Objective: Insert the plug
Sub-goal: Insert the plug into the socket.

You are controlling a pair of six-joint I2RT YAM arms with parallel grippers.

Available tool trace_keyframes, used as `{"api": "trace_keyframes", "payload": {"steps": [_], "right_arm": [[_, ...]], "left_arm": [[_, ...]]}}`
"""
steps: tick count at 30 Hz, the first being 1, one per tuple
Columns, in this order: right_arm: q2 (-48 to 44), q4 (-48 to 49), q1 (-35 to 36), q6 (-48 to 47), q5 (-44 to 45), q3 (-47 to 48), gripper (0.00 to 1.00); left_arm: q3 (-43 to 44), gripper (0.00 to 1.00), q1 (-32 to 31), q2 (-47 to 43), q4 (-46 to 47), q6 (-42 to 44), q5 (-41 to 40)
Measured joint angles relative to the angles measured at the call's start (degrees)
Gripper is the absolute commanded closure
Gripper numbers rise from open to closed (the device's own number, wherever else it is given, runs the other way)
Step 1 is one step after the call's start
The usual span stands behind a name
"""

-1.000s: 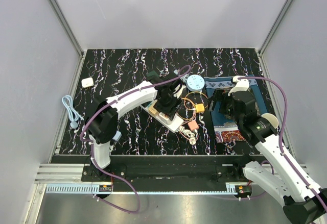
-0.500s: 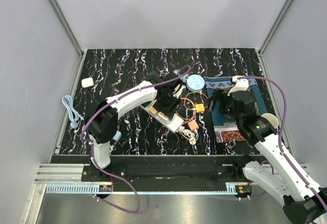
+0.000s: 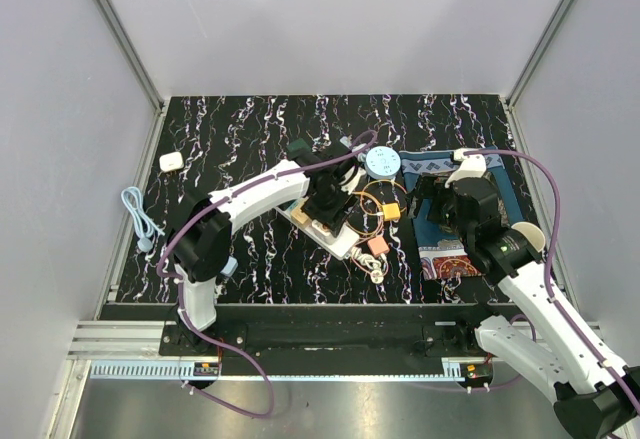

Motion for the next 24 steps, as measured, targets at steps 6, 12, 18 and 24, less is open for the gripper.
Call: {"api": "trace_keyframes", "payload": {"steps": [6,12,18,24], "right_arm": [[0.4,0.0,0.0,0.0,-0.1,0.0,0.00],[0.8,0.0,0.0,0.0,-0.2,0.0,0.00],[0.8,0.0,0.0,0.0,-0.4,-0.1,0.00],[1.2,0.1,0.0,-0.1,-0.5,-0.1,0.00]], "left_arm": [[0.0,1.00,-0.3,0.0,0.2,0.5,0.0],[-0.1,1.00,-0.5,0.4,0.4,0.6,-0.3],[-0.1,1.00,-0.8,0.4,0.5,0.6,-1.1],[0.0,1.00,-1.0,0.4,0.4,0.6,-1.3]]}}
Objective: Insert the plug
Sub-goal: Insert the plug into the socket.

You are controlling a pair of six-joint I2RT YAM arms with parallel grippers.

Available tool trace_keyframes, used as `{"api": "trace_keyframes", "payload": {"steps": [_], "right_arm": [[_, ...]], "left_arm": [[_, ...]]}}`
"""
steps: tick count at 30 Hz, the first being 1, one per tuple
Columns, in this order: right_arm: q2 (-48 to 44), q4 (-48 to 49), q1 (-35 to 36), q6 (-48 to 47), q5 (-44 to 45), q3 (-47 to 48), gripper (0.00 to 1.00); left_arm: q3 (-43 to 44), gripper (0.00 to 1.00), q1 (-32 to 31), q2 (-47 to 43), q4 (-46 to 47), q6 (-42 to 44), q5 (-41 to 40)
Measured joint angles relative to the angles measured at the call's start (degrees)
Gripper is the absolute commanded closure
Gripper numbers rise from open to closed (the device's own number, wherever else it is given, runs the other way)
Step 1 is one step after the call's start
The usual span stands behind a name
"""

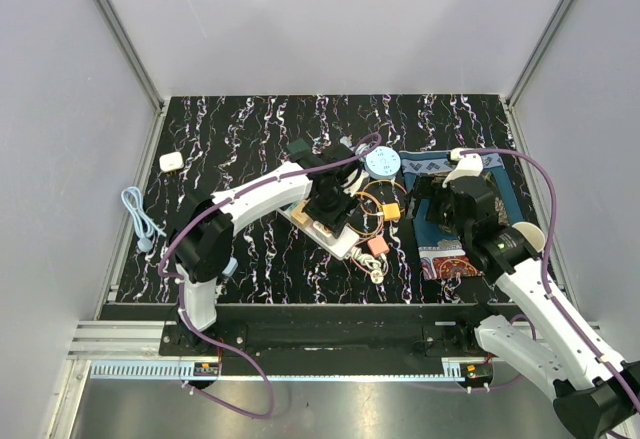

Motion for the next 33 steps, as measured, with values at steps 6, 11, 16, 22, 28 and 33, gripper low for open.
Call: {"api": "trace_keyframes", "payload": {"steps": [6,11,16,22,28,33], "right_arm": [[0.3,0.0,0.0,-0.5,-0.1,0.0,0.00],[0.4,0.0,0.0,-0.6,-0.5,0.0,0.00],[0.4,0.0,0.0,-0.8,-1.4,0.0,0.00],[0.4,0.0,0.0,-1.0,-1.6,0.0,0.00],[0.4,0.0,0.0,-1.4,-1.6,0.0,0.00],[0.4,0.0,0.0,-1.4,-1.6,0.0,0.00]], "left_arm": [[0.0,1.00,-0.1,0.0,0.0,0.0,-0.4],[0.0,1.00,-0.3,0.0,0.0,0.0,-0.9],[0.3,1.00,-0.4,0.0,-0.3,0.2,-1.0],[0.3,1.00,-0.4,0.0,-0.3,0.3,-1.0],[0.3,1.00,-0.4,0.0,-0.3,0.5,-1.0],[0.6,1.00,-0.4,0.0,-0.8,0.7,-1.7]]}}
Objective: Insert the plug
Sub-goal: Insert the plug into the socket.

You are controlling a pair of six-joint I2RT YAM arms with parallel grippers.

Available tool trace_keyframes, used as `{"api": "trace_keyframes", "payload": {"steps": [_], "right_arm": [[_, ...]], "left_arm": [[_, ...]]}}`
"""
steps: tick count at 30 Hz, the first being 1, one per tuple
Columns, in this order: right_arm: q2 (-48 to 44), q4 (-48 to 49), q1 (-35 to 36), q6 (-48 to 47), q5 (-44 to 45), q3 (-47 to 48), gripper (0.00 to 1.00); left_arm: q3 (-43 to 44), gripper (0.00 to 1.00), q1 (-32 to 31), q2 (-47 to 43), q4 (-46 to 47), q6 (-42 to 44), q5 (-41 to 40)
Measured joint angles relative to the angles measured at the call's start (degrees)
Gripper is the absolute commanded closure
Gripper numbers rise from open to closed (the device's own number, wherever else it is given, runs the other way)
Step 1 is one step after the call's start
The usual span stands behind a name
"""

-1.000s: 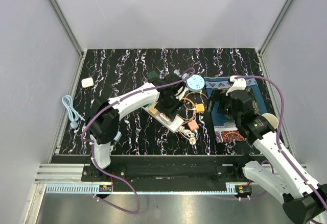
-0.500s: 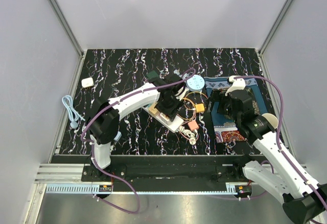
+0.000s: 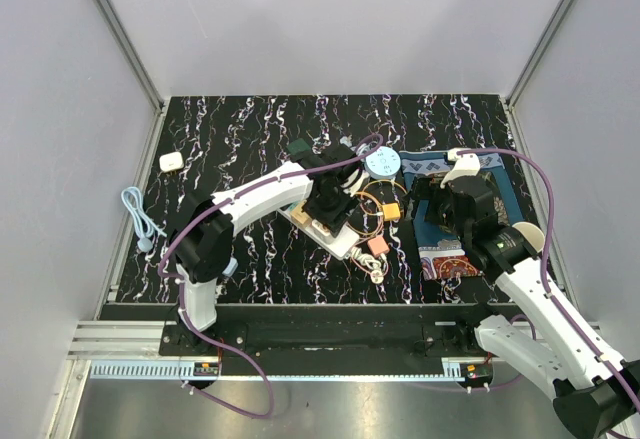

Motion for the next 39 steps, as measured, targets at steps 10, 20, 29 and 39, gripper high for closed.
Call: {"api": "trace_keyframes", "payload": {"steps": [10,20,29,39], "right_arm": [[0.0,0.0,0.0,0.0,0.0,0.0,0.00],[0.1,0.0,0.0,-0.2,-0.5,0.0,0.00],[0.7,0.0,0.0,-0.2,-1.0,0.0,0.00],[1.5,0.2,0.0,-0.4,-1.3,0.0,0.00]], "left_arm": [[0.0,1.00,0.0,0.0,-0.3,0.4,-0.9],[0.0,1.00,0.0,0.0,-0.1,0.9,-0.6],[0.0,1.00,0.0,0.0,-0.1,1.0,0.4],[-0.1,1.00,0.0,0.0,-0.1,1.0,0.8]]}}
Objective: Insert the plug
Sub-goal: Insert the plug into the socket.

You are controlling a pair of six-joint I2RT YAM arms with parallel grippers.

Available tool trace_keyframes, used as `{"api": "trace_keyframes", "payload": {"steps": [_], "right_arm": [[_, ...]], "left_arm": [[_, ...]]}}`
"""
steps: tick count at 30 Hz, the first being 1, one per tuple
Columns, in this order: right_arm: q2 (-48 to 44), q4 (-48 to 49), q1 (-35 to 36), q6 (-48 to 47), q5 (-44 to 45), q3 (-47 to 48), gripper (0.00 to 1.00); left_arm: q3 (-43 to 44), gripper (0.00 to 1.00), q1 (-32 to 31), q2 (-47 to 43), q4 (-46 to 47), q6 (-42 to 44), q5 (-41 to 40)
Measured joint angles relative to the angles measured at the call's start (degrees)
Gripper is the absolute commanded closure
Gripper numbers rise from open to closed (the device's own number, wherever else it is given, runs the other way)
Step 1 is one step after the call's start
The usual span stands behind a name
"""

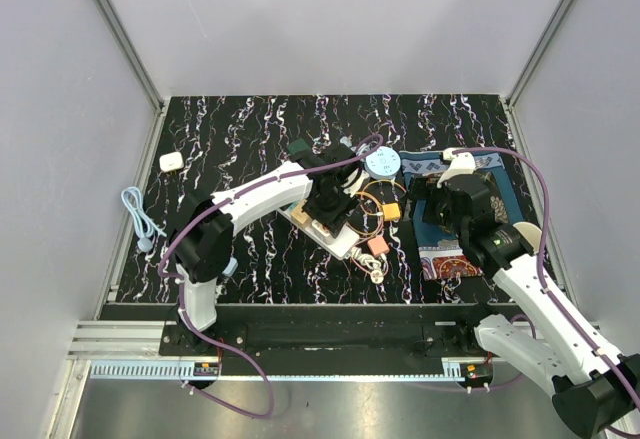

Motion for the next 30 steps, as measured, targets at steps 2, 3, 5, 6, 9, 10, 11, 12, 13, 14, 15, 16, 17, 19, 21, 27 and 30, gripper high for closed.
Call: {"api": "trace_keyframes", "payload": {"steps": [2,3,5,6,9,10,11,12,13,14,15,16,17,19,21,27,30], "right_arm": [[0.0,0.0,0.0,0.0,0.0,0.0,0.00],[0.0,0.0,0.0,0.0,-0.1,0.0,0.00],[0.1,0.1,0.0,0.0,-0.1,0.0,0.00],[0.2,0.2,0.0,0.0,-0.2,0.0,0.00],[0.4,0.4,0.0,-0.1,-0.2,0.0,0.00],[0.5,0.4,0.0,-0.1,-0.2,0.0,0.00],[0.5,0.4,0.0,-0.1,-0.2,0.0,0.00],[0.5,0.4,0.0,-0.1,-0.2,0.0,0.00],[0.5,0.4,0.0,-0.2,-0.2,0.0,0.00],[0.6,0.4,0.0,-0.2,-0.2,0.0,0.00],[0.6,0.4,0.0,-0.3,-0.3,0.0,0.00],[0.7,0.4,0.0,-0.3,-0.4,0.0,0.00],[0.8,0.4,0.0,-0.4,-0.5,0.0,0.00],[1.0,0.4,0.0,-0.5,-0.7,0.0,0.00],[1.2,0.4,0.0,-0.5,-0.9,0.0,0.00],[1.4,0.5,0.0,-0.5,-1.7,0.0,0.00],[1.4,0.5,0.0,-0.5,-2.1,0.0,0.00]], "left_arm": [[0.0,1.00,0.0,0.0,0.0,0.0,0.0],[0.0,1.00,0.0,0.1,0.0,0.0,0.0],[0.0,1.00,0.0,0.1,0.0,0.0,0.0],[0.0,1.00,0.0,0.1,0.0,0.0,0.1],[0.0,1.00,0.0,0.2,0.0,-0.3,0.1],[0.0,1.00,-0.1,0.2,0.0,-0.5,0.1],[0.0,1.00,0.0,0.2,0.0,-0.7,0.1],[0.0,1.00,0.0,0.2,0.0,-1.0,0.1],[0.0,1.00,0.0,0.2,0.0,-1.3,0.1],[0.0,1.00,0.0,0.2,0.0,-1.6,0.0],[0.0,1.00,0.0,0.2,0.0,-1.9,0.0],[0.0,1.00,0.0,0.2,0.0,-2.2,0.0],[0.0,1.00,0.0,0.2,-0.1,-2.5,0.0],[0.0,1.00,0.0,0.2,-0.1,-3.1,0.0],[0.0,1.00,0.0,0.2,0.0,-3.7,0.1],[0.0,1.00,-0.4,0.5,0.0,-5.0,0.7],[0.0,1.00,-0.4,0.5,0.1,-5.3,0.7]]}}
